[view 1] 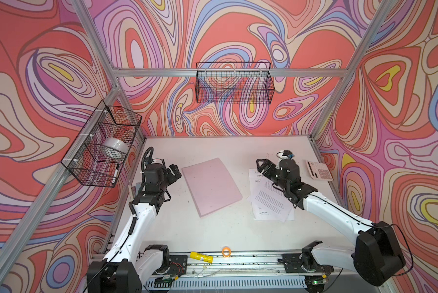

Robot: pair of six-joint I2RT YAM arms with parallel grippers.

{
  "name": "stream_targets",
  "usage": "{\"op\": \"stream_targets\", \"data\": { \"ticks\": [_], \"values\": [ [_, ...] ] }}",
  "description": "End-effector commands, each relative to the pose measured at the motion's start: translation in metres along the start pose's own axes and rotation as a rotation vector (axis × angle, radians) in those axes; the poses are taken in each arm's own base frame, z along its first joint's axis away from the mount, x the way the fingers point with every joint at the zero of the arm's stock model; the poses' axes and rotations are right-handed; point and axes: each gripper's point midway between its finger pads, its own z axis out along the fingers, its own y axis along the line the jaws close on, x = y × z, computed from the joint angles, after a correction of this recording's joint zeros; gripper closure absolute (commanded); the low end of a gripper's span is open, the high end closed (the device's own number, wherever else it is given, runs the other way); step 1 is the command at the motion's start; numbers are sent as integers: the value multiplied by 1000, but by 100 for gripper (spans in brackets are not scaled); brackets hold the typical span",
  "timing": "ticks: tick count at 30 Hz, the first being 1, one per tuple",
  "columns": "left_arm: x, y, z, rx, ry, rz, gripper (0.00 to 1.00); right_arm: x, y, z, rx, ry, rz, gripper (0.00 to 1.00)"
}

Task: Put the files into the folder

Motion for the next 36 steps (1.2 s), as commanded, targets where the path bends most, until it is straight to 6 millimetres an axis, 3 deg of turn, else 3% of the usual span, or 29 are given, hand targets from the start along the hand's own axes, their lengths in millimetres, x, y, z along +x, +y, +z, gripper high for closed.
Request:
{"op": "stream_targets", "data": {
  "ticks": [1,10,20,26,36],
  "values": [
    [29,-4,-1,28,138,-55,2,44,11,1,-81,64,252,16],
    [59,-14,-5,15,204,9,1,149,55,15,-262,274,390,36],
    [77,-16,-4,55,241,9,1,247,59,31,-317,466,527,43],
    [79,-19,-5,64,248,26,1,265,56,27,-294,491,516,42],
    [80,-16,-5,51,240,32,2,275,46,32,-266,508,514,45]
  ]
}}
